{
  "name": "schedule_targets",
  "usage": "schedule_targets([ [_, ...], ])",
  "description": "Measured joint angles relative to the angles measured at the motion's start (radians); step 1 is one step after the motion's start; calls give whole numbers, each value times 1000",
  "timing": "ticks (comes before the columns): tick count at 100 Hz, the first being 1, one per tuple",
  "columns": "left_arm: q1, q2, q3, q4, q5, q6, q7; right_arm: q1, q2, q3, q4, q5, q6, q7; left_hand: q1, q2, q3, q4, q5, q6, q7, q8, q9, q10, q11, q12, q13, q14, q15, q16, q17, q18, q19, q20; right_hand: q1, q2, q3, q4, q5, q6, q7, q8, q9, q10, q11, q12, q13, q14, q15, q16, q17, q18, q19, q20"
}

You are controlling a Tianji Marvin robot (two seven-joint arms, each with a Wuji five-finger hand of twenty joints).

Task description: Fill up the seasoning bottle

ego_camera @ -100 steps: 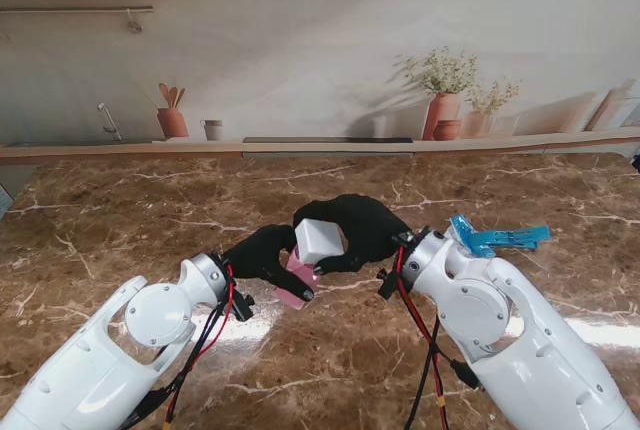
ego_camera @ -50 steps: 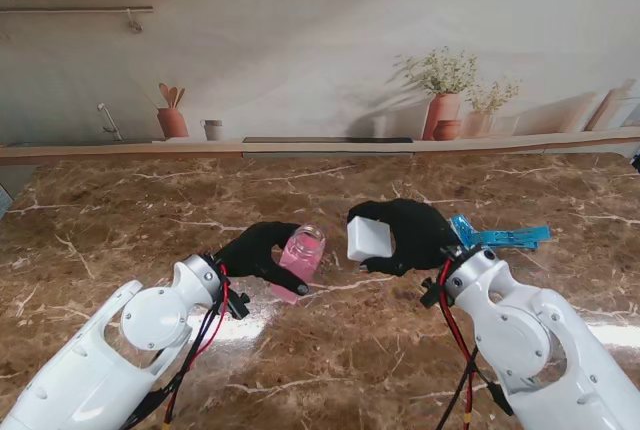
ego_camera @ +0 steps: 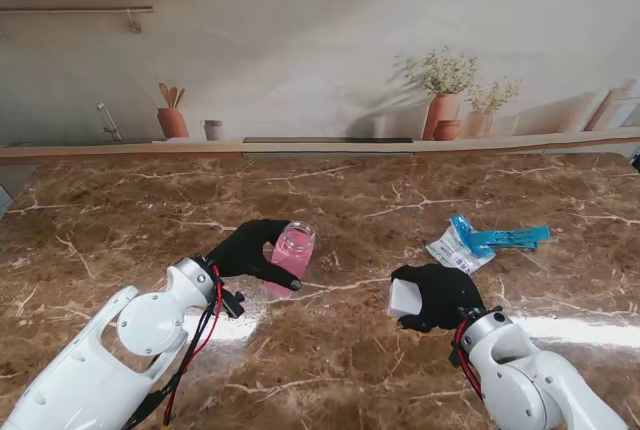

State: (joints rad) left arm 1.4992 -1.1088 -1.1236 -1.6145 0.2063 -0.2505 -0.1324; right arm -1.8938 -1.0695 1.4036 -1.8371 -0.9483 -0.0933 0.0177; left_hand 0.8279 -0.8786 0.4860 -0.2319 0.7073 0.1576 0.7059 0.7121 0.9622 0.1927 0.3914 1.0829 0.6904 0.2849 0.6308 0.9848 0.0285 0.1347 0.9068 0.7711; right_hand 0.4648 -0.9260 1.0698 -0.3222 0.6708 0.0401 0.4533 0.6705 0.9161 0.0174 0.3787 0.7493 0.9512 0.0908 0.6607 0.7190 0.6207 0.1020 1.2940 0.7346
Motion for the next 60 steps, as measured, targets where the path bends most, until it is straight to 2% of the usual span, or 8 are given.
schedule_targets([
  [18, 5, -3, -5, 8, 5, -9, 15, -37, 1, 9, 34, -21, 44, -44, 0, 0, 0, 0, 0, 0, 0, -1, 0, 0, 0, 0, 0, 0, 0, 0, 0, 0, 0, 0, -3, 9, 0, 0, -1, 0, 0, 0, -6, -1, -1, 0, -1, -4, -4, 0, -23, -1, -14, 0],
  [33, 10, -5, -9, 8, 14, -10, 27, -48, 1, 17, 77, -58, 49, -55, 0, 0, 0, 0, 0, 0, 0, -2, 0, 0, 0, 0, 0, 0, 0, 0, 0, 0, 0, 0, -5, 30, 0, 0, -11, -4, -8, 0, -25, -12, -2, 0, -19, -16, -15, -1, -40, -6, -39, 0],
  [47, 17, -6, -18, 6, 23, -13, 32, -58, 2, 17, 115, -55, 56, -81, 0, 0, 0, 0, 0, 0, 0, -2, 0, 0, 0, 0, 0, 0, 0, -1, 0, 0, 0, 0, -5, 55, 0, 5, -27, -10, -27, 2, -52, -22, -2, -15, -41, -29, -28, -27, -58, -14, -56, -9],
  [48, 18, -6, -19, 6, 24, -13, 32, -58, 2, 17, 119, -54, 56, -87, 0, 0, 0, 0, 0, 0, 0, -5, 0, 0, 0, 0, 0, 0, 0, -1, 0, 0, 0, 0, -5, 57, 0, 23, -32, -11, -27, 4, -55, -23, -2, -26, -41, -29, -32, -28, -62, -14, -66, -9],
  [50, 19, -6, -19, 5, 24, -13, 33, -58, 2, 15, 126, -52, 56, -98, 0, 0, 0, 0, 0, 0, 0, -9, 0, 0, 0, 0, 0, 0, 0, -1, 0, 0, 0, 0, -6, 63, 0, 25, -33, -11, -32, 6, -61, -24, -1, -37, -44, -30, -39, -30, -64, -15, -67, -9],
  [54, 19, -6, -20, 5, 25, -13, 33, -58, 2, 10, 141, -50, 59, -121, 0, 0, 0, 0, 0, 0, 0, -10, 0, 0, 0, 0, 0, 0, 0, -4, 0, 0, 0, 0, -7, 69, 1, 59, -44, -13, -34, 17, -73, -29, 10, -70, -54, -33, -45, -39, -75, -15, -80, -9],
  [60, 19, -6, -20, 5, 26, -13, 34, -56, 2, 2, 157, -51, 64, -142, 0, 0, 0, 0, 0, 0, 0, -10, 0, 0, 0, 0, 0, 0, 0, -6, 0, 0, 0, 0, -16, 72, 2, 79, -49, -28, -36, 18, -87, -43, 23, -89, -84, -53, -6, -11, -80, -16, -80, -9],
])
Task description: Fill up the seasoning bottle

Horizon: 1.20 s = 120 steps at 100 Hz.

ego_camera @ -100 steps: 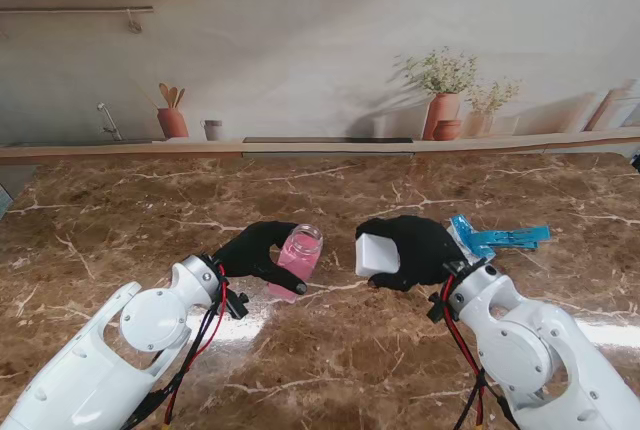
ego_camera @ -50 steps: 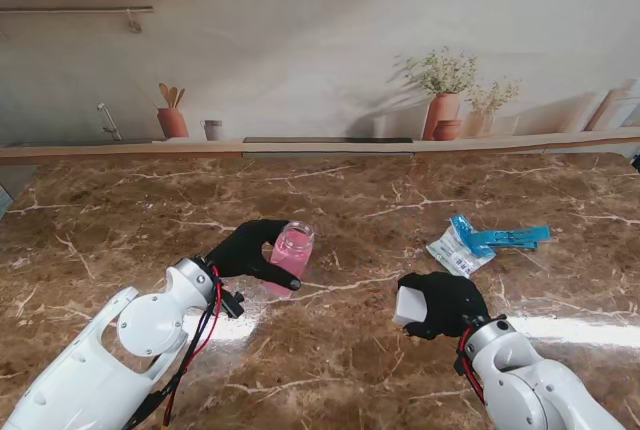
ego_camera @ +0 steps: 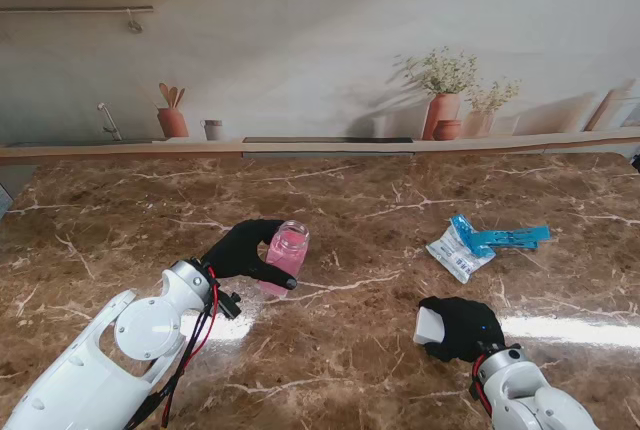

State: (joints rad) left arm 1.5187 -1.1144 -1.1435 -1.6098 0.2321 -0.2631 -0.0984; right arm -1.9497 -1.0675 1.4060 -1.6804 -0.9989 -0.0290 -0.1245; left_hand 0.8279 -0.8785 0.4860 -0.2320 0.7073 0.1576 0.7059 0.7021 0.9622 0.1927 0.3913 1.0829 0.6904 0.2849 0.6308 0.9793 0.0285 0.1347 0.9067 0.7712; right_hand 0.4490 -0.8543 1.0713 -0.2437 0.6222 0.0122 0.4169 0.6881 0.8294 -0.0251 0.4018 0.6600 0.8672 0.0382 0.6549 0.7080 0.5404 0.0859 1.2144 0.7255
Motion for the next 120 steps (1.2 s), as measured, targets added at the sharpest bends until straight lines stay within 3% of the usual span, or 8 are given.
schedule_targets([
  [27, 0, 0, 0, -4, 4, 1, 5, 15, 1, -9, 9, 2, 6, 12, 0, 0, 0, 0, 0, 0, 0, 0, 0, 0, 0, -3, 0, 0, 0, -1, 0, 0, 0, 0, -1, 5, 16, 11, -28, -14, -5, 13, -47, -19, 24, -21, -16, -6, 68, 18, -34, -2, -28, 0],
  [38, 0, 0, -2, -7, 4, 4, 3, 12, 2, -9, 7, 1, 5, 17, 0, 0, 0, 0, 0, 0, 0, -1, 0, 0, 0, -3, 0, 0, 0, -4, 0, 0, 0, 0, -1, 6, 33, 33, -51, -20, -10, 14, -82, -30, 25, -29, -44, -19, 90, 19, -63, -3, -54, 0],
  [49, 0, 0, -2, -8, 4, 4, 3, 7, 5, -10, 2, -20, 4, 18, 0, 0, 0, 0, 0, 0, 0, -1, 0, 0, 0, -3, 0, 0, 0, -5, 0, 0, 0, 0, -41, 5, 52, 49, -81, -18, -31, 14, -137, -42, 18, -56, -75, -69, 92, 20, -90, -10, -89, -2],
  [75, -1, 0, -2, -9, 6, 5, 2, -2, 8, -17, -5, -44, 5, 14, 0, 0, 0, 0, 0, 0, 0, -2, 0, 0, 0, -3, 0, 0, 0, -5, 0, 0, 0, 0, -106, -14, 54, 58, -191, 29, -130, 0, -277, -35, -27, -104, -186, -90, 99, 19, -178, -13, -205, -2],
  [80, -1, 0, -3, -9, 7, 5, 2, -5, 8, -17, -6, -48, 3, 10, 0, 0, 0, 0, 0, 0, 0, -2, 0, 0, 0, -3, 0, 0, 0, -5, 0, 0, 0, 0, -119, -19, 53, 58, -209, 39, -155, -5, -313, -29, -37, -119, -233, -100, 17, -8, -204, -13, -249, -2],
  [84, -1, 0, -4, -10, 8, 4, 3, -8, 8, -17, -7, -52, -1, 2, 0, 0, 0, 0, 0, 0, 0, -2, 0, 0, 0, -3, 0, 0, 0, -6, 0, 0, 0, 0, -140, -19, 52, 58, -222, 47, -173, -23, -341, -24, -47, -131, -288, -76, -181, -117, -229, -12, -283, -2],
  [90, -1, 0, -4, -10, 9, 4, 5, -15, 7, -16, -7, -54, -6, -10, 0, 0, 0, 0, 0, 0, 0, -8, 0, 0, 0, -6, 0, 0, 0, -7, 0, 0, 0, 0, -165, -11, 52, 58, -246, 53, -184, -24, -370, -18, -63, -146, -314, -71, -274, -167, -263, -12, -340, -2],
  [120, -8, -1, 7, -4, 9, 2, 15, -63, -7, 27, -76, -39, -31, -37, 0, 0, 0, -1, 0, 0, 0, -42, 1, -4, -9, -33, 0, 0, -10, -33, 0, 0, 0, 0, -175, 79, -21, 58, -260, 65, -204, -51, -391, -7, -79, -171, -334, -64, -334, -215, -309, 0, -472, -2],
])
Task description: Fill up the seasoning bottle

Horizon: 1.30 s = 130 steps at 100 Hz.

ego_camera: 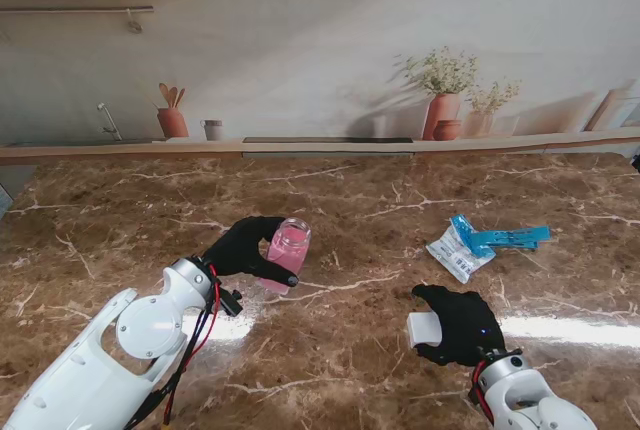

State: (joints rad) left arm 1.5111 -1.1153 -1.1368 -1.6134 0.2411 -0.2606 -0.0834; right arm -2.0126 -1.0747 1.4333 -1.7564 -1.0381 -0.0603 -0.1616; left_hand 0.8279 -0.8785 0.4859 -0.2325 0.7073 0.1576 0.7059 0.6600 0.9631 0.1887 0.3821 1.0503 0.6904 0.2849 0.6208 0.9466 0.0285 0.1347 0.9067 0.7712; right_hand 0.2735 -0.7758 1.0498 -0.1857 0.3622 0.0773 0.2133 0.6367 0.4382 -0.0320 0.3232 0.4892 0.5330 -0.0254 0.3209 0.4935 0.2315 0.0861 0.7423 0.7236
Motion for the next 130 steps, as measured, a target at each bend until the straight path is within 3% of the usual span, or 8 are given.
schedule_targets([
  [33, -30, -10, 45, 38, 20, -7, 76, -6, -13, 22, -41, 27, -18, -75, 0, 0, 0, -1, 0, 0, 4, -58, 73, -27, -138, -144, 25, -10, -14, -41, 1, 0, 0, 15, 0, 94, -112, 0, 0, 1, -1, -10, 0, 2, -17, -11, 0, 7, -38, -17, -2, 6, -40, 0],
  [42, -47, -18, 68, 64, 27, -8, 107, 2, -17, 25, -45, 46, -18, -72, 0, 12, 1, -1, -25, -1, 19, -52, 93, -39, -193, -205, 26, -22, -14, -44, 9, 0, 0, 25, 2, 136, -179, 23, 0, 1, -1, -10, 0, 6, -17, -11, 0, 8, -38, -17, -2, 11, -40, 0],
  [56, -83, -38, 119, 127, 41, -13, 200, 25, -20, 24, -45, 54, -16, -75, -31, 51, 15, -1, -88, -14, 52, 27, 98, -58, -227, -329, 26, -34, -26, -59, 13, 0, 12, 38, 18, 204, -379, 96, 0, 1, -1, -10, 0, 7, -17, -11, 0, 18, -38, -17, -1, 12, -40, 0],
  [68, -118, -58, 158, 183, 38, -15, 221, 47, -22, 23, -42, 68, -15, -87, -44, 51, 54, -1, -119, -21, 65, 71, 98, -61, -227, -442, 26, -45, -51, -76, 14, 0, 13, 40, 17, 188, -382, 105, 0, 2, -1, -10, 0, 8, -17, -11, 0, 18, -38, -17, 0, 12, -40, 0],
  [86, -196, -98, 246, 313, 14, -23, 325, 77, -26, 13, -33, 98, -14, -105, -44, 51, 56, -1, -140, -27, 70, 118, 93, -69, -225, -485, -5, -75, -77, -94, 2, -2, 14, 41, 12, 176, -365, 105, 0, 2, -1, -12, 1, 9, -17, -11, 0, 19, -38, -17, 0, 13, -40, 0],
  [97, -240, -129, 288, 394, -20, -34, 343, 91, -30, 4, -25, 108, -7, -126, -87, 52, 119, -2, -177, -96, 81, 157, 59, -119, -198, -541, -53, -104, -106, -111, -14, -18, 14, 53, 12, 167, -353, 105, 0, 2, -1, -15, 3, 10, -17, -11, 0, 19, -38, -17, 0, 13, -40, 0],
  [110, -285, -167, 339, 494, -26, -61, 405, 104, -34, 2, -15, 119, -2, -132, -87, 52, 139, -2, -202, -116, 89, 178, 30, -135, -163, -595, -92, -128, -123, -125, -38, -35, 14, 64, 12, 167, -347, 105, 0, 2, -1, -21, 3, 10, -17, -11, 0, 20, -38, -17, 1, 14, -40, 0],
  [130, -321, -204, 381, 582, -60, -78, 412, 116, -36, 1, -5, 134, 3, -131, -87, 52, 171, -2, -246, -152, 93, 191, -40, -159, -106, -652, -165, -153, -140, -142, -70, -60, 11, 74, 12, 167, -346, 105, 0, 2, -1, -21, 4, 10, -17, -11, 0, 21, -38, -17, 1, 17, -40, 0],
])
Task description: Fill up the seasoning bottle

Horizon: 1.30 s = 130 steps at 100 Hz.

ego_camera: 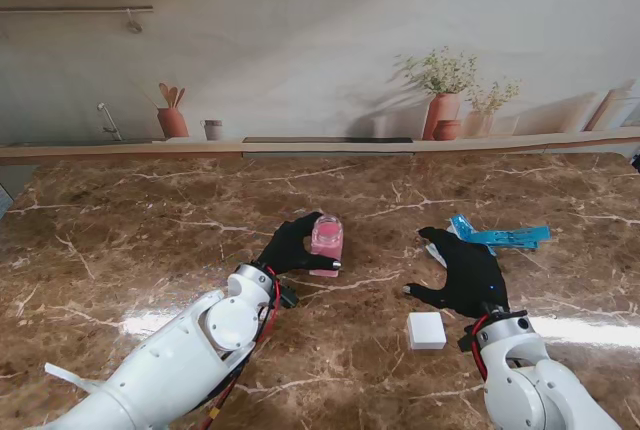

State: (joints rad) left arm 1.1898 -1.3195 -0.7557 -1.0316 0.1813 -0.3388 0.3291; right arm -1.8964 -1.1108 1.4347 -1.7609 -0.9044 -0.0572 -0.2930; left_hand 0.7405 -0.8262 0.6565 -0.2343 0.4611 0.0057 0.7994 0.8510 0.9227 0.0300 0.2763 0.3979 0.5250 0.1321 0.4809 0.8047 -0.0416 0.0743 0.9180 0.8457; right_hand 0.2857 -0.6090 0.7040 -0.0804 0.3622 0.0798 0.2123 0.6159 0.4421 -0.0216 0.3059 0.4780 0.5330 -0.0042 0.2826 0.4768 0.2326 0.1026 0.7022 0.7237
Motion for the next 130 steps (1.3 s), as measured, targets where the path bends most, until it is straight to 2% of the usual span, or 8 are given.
schedule_targets([
  [26, -23, -28, 30, 79, 8, -7, 30, 3, 0, -2, 2, 5, 5, 0, -7, 11, 29, 0, -54, -74, 11, 0, -67, -38, 45, -59, -4, -8, 0, -9, -5, -11, -13, 3, 0, 0, 1, 0, 0, 0, 0, 0, 0, 0, 0, 0, 0, 1, 0, 0, -4, 3, 0, 0],
  [55, -26, -31, 38, 101, 16, 4, 19, -4, -2, 0, -3, 6, 12, -3, -21, 53, 66, 0, -112, -77, 21, -1, -137, -49, 71, -80, -72, -20, -3, -10, -6, -15, -60, 3, 0, 0, 1, 0, 0, 0, 0, -1, 10, 0, -3, 0, 0, 2, 0, 0, -5, 5, -9, 0],
  [65, -26, -30, 42, 105, 13, 8, 4, -6, -2, 0, -5, 6, 12, -5, -74, 84, 102, 2, -127, -77, 21, -24, -155, -51, 81, -86, -71, -20, -3, -10, -6, -18, -74, 4, 0, 0, 1, 0, 1, 0, 0, -1, 10, 0, -3, 0, 0, 2, 0, 0, -6, 6, -10, 0],
  [89, -20, -27, 36, 111, 5, 8, -12, -11, -3, 0, -10, 4, 13, -6, -96, 127, 134, 24, -188, -77, 9, -79, -233, -60, 83, -87, -119, -21, -23, -20, -14, -21, -145, 15, 0, 0, 1, 0, 1, 0, 0, -2, 10, 0, -3, 0, 0, 3, 0, 0, -19, 8, -22, 0],
  [99, -18, -21, 30, 106, 6, 9, -27, -12, -3, 0, -11, 4, 14, -5, -96, 137, 146, 36, -188, -69, -62, -193, -324, -61, 90, -90, -163, -24, -63, -46, -18, -22, -230, 36, 0, 0, 1, 0, 1, 0, 0, -2, 10, 0, -3, 0, 0, 3, 0, 0, -26, 8, -23, 0],
  [113, -14, -1, 19, 85, 7, 12, -88, -12, -3, -1, -14, 2, 16, -4, -121, 151, 172, 61, -192, -15, -324, -496, -520, -61, 61, -115, -247, -36, -154, -135, -29, -25, -446, 38, 0, 0, 1, 0, 1, 0, 0, -2, 10, 0, -5, 0, -18, 6, -13, 0, -40, 9, -31, 0],
  [121, -11, 13, 5, 71, 7, 8, -130, -12, -3, -2, -17, -2, 23, -2, -138, 128, 167, 64, -215, -1, -440, -597, -587, -61, 37, -127, -298, -47, -211, -188, -33, -48, -585, 38, 0, 0, 1, 0, 1, 0, 0, -2, 10, 1, -12, 0, -40, 7, -15, 0, -55, 9, -37, 0],
  [130, 3, 35, -24, 36, 18, 6, -159, -13, -3, 0, -24, -10, 33, 4, -158, 110, 131, 64, -216, 4, -534, -657, -644, -61, 16, -143, -343, -63, -273, -248, -26, -60, -697, -61, 0, 0, 1, 0, 1, 0, 0, -2, 10, 1, -13, 0, -42, 7, -15, 0, -63, 9, -49, -1],
])
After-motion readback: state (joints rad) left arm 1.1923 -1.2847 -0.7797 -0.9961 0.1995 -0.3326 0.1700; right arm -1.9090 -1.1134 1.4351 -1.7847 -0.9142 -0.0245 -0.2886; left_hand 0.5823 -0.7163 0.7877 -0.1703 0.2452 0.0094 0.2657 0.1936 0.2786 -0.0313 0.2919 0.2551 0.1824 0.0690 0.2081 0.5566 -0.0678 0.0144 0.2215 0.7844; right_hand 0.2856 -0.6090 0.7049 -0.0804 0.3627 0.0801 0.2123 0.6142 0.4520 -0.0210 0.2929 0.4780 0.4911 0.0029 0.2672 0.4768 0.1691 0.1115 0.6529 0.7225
